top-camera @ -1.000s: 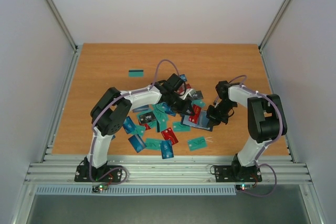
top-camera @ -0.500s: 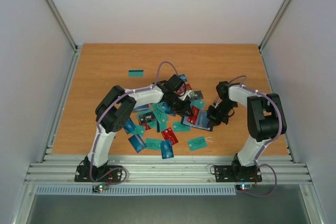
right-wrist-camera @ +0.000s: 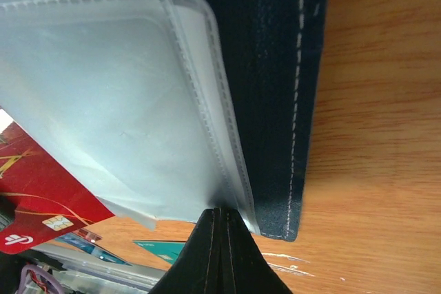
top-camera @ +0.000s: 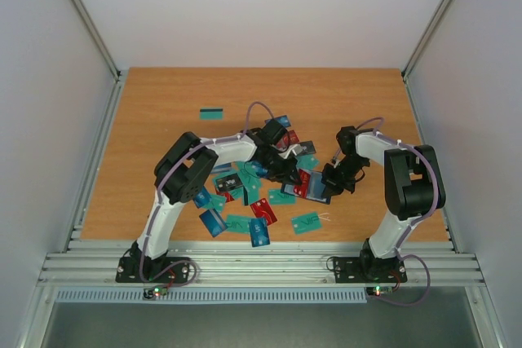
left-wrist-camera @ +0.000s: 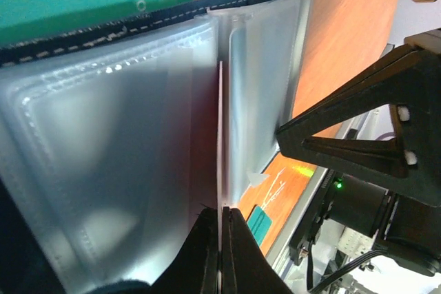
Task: Put the credit cards into the card holder
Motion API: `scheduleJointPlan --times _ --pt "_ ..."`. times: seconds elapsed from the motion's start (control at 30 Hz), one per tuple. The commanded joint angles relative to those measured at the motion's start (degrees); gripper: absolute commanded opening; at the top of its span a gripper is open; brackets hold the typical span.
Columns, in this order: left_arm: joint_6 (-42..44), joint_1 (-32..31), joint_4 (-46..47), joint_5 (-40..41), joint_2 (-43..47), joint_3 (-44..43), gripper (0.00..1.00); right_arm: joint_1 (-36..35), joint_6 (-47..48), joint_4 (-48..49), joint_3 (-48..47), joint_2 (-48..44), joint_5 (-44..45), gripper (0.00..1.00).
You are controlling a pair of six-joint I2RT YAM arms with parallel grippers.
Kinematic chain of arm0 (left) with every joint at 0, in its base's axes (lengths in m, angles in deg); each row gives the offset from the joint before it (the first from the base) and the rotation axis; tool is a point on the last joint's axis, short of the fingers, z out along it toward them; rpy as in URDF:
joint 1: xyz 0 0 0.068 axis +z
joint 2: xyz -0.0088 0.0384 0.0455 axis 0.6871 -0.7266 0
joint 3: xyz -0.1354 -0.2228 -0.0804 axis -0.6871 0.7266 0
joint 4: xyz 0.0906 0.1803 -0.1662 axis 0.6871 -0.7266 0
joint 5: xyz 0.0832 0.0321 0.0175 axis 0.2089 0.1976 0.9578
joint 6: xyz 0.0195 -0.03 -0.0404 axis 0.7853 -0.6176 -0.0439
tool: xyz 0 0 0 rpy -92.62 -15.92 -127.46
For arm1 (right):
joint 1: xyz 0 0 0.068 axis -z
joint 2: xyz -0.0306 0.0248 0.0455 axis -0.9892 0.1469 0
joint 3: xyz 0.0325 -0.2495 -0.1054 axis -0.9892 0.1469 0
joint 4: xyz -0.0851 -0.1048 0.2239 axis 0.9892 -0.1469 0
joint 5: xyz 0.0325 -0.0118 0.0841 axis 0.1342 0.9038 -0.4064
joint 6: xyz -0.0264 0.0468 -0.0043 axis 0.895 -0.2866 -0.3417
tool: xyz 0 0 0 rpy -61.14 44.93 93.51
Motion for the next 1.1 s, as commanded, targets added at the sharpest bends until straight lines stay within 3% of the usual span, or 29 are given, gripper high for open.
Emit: scheduleJointPlan --times 0.0,0.4,0.73,1.07 --pt "-2.4 -0.1 2.0 -2.1 -1.7 -1.8 0.00 0.5 0.9 0.0 -0.7 0.4 -0.5 0.01" --pt "-3.1 -0.1 4.1 -2.0 2.0 0.5 0.00 0.6 1.1 -0.2 -0.5 -0.1 -0.3 0.01" --pt "-8.0 0.0 11.3 -1.9 5.1 4.8 0.00 0.5 1.1 -0.2 0.0 -0.4 -0.4 0.01" --pt "-7.5 -0.1 8.8 -1.7 3.2 2.9 0.00 0.6 1.1 -0.3 0.4 -0.9 -0.6 0.01"
